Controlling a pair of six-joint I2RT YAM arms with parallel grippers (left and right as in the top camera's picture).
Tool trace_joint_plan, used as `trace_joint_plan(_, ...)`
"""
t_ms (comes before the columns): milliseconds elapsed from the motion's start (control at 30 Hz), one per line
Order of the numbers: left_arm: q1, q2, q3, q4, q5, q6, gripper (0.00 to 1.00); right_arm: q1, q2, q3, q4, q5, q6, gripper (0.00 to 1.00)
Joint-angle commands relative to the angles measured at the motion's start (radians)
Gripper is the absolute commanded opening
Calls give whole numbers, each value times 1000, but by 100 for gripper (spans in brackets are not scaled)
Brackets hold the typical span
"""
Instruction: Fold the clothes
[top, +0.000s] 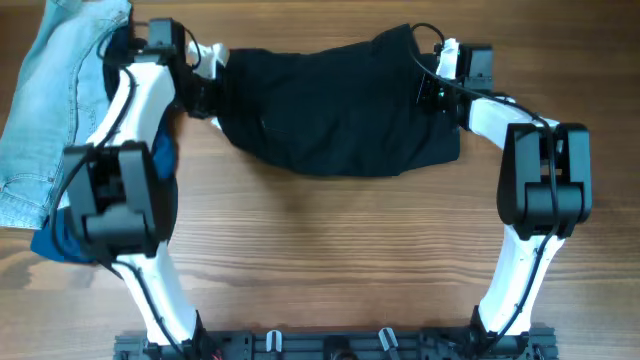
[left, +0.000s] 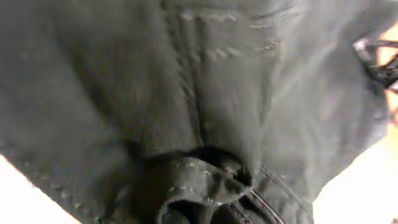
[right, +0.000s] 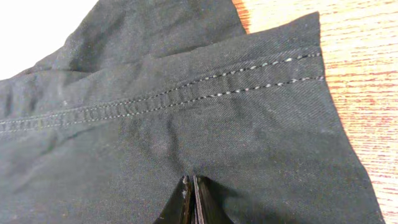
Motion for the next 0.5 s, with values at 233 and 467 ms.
trace_joint_plan(233, -181, -81, 5, 179, 8, -114, 4, -12, 59, -15, -55, 24, 0, 4)
trace_joint_plan(467, -297, -81, 5, 375, -26, -210, 4, -12, 60, -17, -80, 25, -25, 4)
